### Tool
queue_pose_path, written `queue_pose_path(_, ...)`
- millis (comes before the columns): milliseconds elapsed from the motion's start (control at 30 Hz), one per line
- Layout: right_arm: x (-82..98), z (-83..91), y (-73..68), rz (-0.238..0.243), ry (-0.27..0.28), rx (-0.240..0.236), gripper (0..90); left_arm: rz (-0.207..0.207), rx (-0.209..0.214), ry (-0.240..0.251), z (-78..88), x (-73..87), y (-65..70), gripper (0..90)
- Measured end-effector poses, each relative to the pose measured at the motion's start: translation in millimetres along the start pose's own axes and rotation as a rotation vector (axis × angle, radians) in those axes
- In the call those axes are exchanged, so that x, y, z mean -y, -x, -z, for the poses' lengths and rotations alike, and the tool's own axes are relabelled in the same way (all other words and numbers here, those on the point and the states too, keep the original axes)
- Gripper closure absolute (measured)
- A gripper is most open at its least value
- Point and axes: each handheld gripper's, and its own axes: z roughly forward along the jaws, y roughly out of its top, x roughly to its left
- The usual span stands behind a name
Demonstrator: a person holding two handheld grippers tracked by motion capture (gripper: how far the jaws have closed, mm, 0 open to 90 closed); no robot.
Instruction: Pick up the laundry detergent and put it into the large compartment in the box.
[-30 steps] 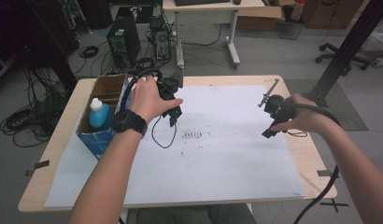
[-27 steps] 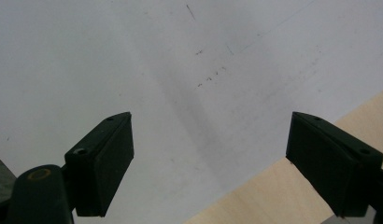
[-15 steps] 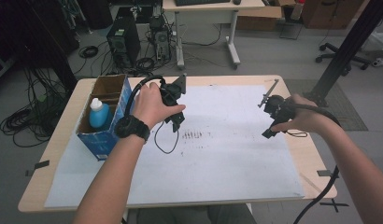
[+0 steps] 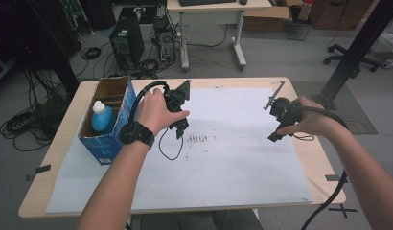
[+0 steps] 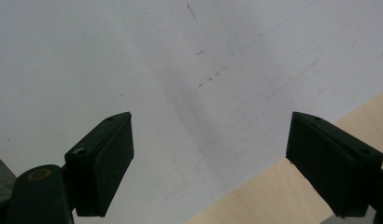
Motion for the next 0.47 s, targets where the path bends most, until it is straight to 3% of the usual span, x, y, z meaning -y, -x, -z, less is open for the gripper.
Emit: queue_pose_path(467, 0.4, 1.3, -0.5, 0.003, 0.001, 0.002, 15.1, 0.005, 0.013, -0.009, -1.0, 1.0, 0.2, 20.2)
